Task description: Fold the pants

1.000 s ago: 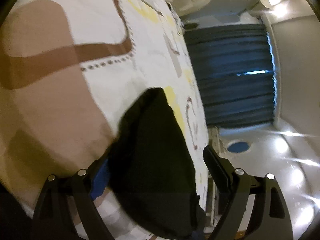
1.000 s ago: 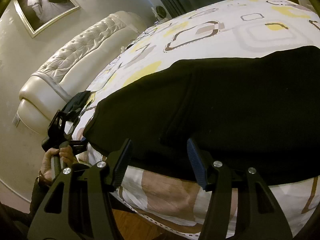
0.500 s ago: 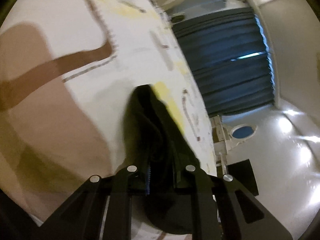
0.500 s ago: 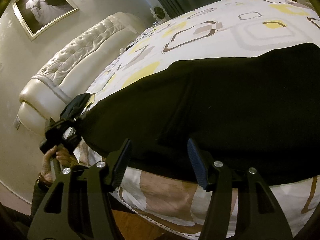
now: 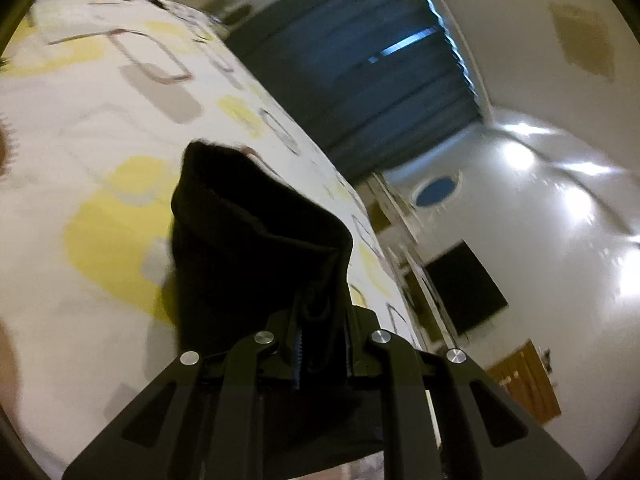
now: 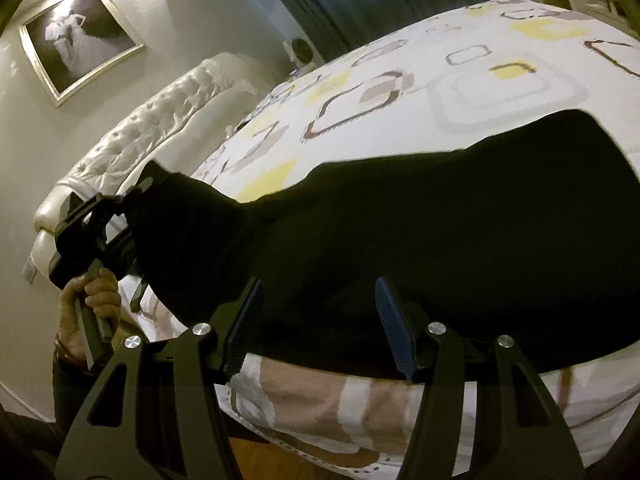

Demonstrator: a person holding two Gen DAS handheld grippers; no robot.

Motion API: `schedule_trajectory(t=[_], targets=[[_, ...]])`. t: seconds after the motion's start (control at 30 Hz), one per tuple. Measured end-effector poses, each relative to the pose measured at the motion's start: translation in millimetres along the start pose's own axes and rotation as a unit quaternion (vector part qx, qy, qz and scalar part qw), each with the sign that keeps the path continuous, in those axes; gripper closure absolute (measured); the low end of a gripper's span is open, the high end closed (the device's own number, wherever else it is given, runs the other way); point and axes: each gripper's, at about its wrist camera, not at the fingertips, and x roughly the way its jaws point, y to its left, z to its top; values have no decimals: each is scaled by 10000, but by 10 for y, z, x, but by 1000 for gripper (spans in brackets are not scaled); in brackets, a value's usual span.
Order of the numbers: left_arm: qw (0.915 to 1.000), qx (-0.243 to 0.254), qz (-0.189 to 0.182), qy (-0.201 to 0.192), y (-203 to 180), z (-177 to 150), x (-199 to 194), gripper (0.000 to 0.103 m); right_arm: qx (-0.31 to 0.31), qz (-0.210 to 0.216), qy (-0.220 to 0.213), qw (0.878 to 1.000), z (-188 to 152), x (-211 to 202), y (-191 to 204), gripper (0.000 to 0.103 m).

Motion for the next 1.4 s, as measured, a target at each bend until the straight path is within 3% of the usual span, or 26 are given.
schedule_trajectory(t=[0.2, 0.57, 1.4], targets=[[9975, 448, -248, 486, -429, -124, 555, 88, 193, -133, -214, 9995, 45, -196, -213, 45], [9832, 989, -295, 1504, -941, -805, 1447, 88, 502, -256, -471, 9973, 48, -450, -577, 45], [9580, 1570, -492, 2347, -1636, -1822, 2317, 89, 1164, -690, -1215, 9833, 14, -1185, -1269, 45]])
